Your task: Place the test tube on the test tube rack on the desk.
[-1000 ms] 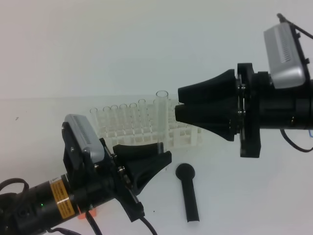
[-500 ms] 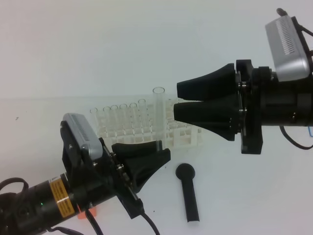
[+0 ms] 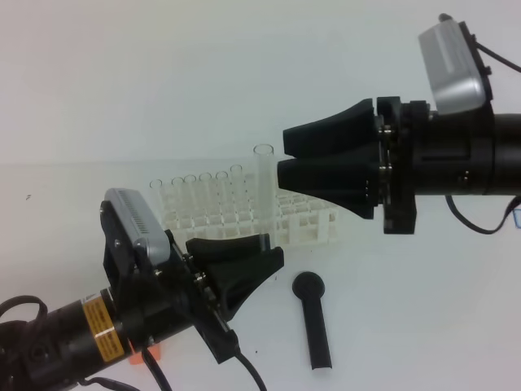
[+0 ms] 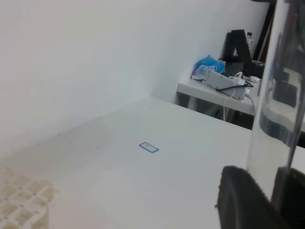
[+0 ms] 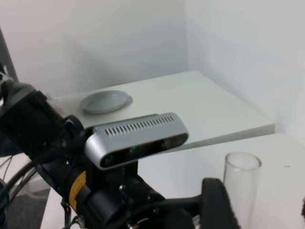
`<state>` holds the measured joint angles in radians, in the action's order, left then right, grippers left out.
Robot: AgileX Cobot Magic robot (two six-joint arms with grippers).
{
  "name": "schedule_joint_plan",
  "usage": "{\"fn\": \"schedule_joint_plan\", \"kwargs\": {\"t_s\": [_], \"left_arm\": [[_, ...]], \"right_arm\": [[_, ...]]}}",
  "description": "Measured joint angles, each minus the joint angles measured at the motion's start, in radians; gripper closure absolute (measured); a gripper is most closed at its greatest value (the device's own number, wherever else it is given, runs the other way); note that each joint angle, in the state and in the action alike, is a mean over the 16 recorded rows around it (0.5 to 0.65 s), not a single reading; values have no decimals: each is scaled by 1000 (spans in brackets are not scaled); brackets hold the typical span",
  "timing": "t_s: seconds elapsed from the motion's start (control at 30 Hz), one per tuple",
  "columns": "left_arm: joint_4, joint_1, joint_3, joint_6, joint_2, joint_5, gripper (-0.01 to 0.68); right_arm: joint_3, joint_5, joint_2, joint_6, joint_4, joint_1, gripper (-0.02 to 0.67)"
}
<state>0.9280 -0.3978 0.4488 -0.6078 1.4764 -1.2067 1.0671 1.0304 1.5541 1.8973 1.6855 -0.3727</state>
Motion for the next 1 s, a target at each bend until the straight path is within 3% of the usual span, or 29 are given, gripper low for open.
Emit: {"fn": "schedule_joint_plan", "kwargs": {"t_s": [0.57, 1.0], "left_arm": [[-41, 0, 0, 0, 0, 0, 561], [-29, -2, 0, -93, 0, -2, 550]], "right_arm": [[79, 11, 103, -18, 0, -80, 279], [79, -24, 117, -23, 2, -88, 474]]}}
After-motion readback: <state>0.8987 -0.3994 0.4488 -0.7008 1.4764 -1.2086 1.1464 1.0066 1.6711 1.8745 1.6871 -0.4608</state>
